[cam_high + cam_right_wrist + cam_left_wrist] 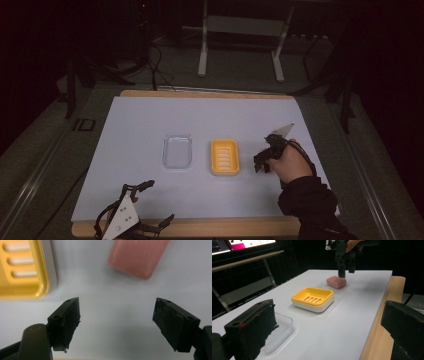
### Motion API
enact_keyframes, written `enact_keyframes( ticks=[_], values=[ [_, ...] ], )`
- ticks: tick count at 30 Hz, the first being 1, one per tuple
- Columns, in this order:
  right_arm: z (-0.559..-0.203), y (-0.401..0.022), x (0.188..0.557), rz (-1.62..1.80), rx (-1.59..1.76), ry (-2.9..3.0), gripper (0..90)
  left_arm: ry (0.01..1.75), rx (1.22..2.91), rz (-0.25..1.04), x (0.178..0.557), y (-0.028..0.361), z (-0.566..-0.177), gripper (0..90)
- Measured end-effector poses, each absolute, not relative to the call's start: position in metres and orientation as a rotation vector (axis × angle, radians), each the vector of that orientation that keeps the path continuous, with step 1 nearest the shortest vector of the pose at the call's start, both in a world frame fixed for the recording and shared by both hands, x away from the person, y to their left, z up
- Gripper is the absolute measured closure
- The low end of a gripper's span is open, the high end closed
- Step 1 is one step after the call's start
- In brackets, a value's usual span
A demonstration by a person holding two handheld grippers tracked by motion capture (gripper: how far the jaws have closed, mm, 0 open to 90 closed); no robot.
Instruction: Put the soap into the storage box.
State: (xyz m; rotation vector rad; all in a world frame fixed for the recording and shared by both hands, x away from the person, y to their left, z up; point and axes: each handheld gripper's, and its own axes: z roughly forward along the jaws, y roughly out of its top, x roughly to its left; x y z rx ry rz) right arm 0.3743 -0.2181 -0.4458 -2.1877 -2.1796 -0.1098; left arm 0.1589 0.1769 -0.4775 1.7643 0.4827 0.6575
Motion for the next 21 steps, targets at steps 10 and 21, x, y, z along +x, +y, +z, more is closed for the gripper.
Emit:
enact_keyframes(
  ticks=[10, 21],
  values=[
    [-0.448, -0.218, 0.395, -0.131, -2.324, -2.140, 21.9, 0.480, 1.766, 0.656, 0.159, 0.177, -0.477, 0.5],
    [-0.458, -0.221, 0.409, -0.200, -2.454, -2.076, 23.0, 0.478, 1.766, 0.650, 0.159, 0.177, -0.477, 0.5]
  ],
)
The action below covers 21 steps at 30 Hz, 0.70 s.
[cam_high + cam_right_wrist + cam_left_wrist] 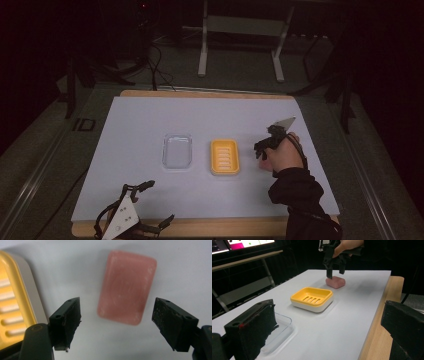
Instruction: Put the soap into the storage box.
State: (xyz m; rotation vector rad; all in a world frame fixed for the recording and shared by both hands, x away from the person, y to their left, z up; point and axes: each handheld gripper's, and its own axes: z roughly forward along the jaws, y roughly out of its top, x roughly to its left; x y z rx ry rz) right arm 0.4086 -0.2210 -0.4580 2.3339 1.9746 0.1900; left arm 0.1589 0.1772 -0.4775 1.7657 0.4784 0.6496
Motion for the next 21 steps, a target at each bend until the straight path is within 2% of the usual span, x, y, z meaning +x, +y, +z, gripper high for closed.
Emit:
enact_keyframes(
  ticks=[9, 14, 21],
  values=[
    [-0.461, -0.223, 0.417, 0.247, 2.352, 1.889, 24.3, 0.476, 1.768, 0.646, 0.159, 0.177, -0.477, 0.4],
    [-0.467, -0.222, 0.419, 0.152, 2.313, 1.879, 26.8, 0.473, 1.771, 0.647, 0.159, 0.177, -0.477, 0.5],
    [-0.476, -0.224, 0.422, 0.188, 2.323, 1.858, 25.4, 0.473, 1.773, 0.646, 0.159, 0.177, -0.478, 0.5]
  ],
)
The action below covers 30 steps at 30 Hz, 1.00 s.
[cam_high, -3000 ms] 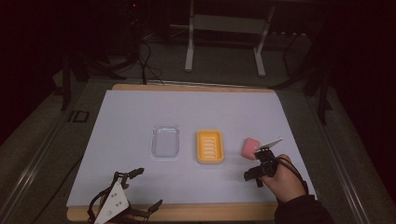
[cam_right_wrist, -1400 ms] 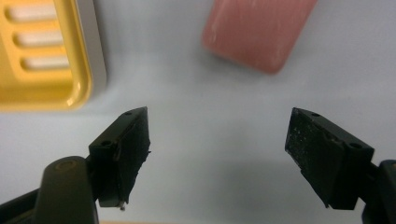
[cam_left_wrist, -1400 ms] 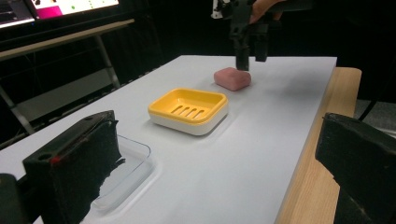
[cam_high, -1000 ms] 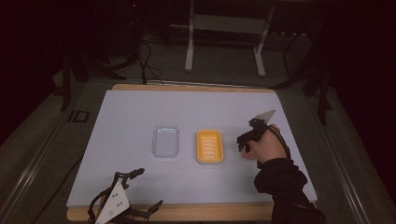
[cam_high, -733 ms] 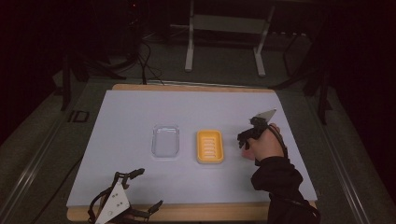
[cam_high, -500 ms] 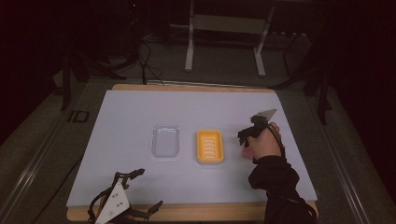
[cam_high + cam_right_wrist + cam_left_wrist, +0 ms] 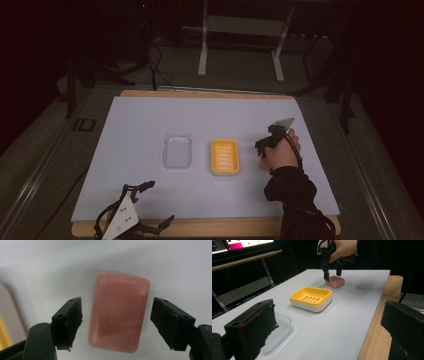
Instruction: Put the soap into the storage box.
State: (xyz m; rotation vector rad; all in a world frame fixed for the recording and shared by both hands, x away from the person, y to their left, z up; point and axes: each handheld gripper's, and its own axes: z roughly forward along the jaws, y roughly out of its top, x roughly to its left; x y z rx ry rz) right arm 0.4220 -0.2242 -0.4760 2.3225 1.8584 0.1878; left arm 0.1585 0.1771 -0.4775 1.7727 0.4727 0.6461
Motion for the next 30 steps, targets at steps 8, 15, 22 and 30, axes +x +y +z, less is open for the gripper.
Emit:
enact_keyframes(
  ticks=[8, 15, 22, 30],
  values=[
    [-0.489, -0.223, 0.425, 0.131, 2.316, 1.860, 25.8, 0.472, 1.773, 0.643, 0.159, 0.177, -0.478, 0.5],
    [-0.498, -0.223, 0.425, 0.107, 2.313, 1.880, 32.1, 0.470, 1.779, 0.641, 0.159, 0.177, -0.478, 0.5],
    [-0.499, -0.224, 0.425, 0.134, 2.303, 1.911, 36.9, 0.472, 1.777, 0.643, 0.159, 0.177, -0.478, 0.5],
    [-0.489, -0.230, 0.424, 0.115, 2.306, 1.930, 37.7, 0.471, 1.784, 0.646, 0.159, 0.176, -0.478, 0.5]
  ],
)
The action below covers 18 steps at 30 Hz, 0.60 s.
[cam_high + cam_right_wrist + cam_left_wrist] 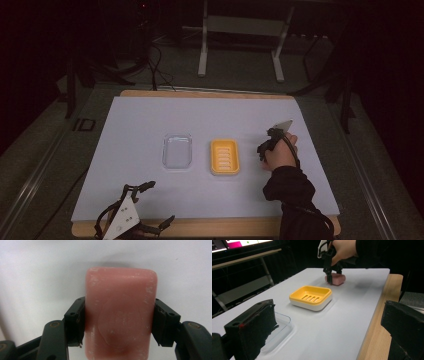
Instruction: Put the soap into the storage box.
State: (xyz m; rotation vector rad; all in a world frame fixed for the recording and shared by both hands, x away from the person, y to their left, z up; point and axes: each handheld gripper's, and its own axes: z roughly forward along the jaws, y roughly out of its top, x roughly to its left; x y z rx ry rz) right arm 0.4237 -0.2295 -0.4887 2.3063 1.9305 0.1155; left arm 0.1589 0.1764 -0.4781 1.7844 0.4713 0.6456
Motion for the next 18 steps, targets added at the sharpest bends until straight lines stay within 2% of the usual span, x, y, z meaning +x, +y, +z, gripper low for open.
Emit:
enact_keyframes(
  ticks=[18],
  values=[
    [-0.434, -0.218, 0.418, 0.188, 2.239, 2.000, 37.8, 0.474, 1.787, 0.651, 0.159, 0.176, -0.478, 0.5]
  ],
)
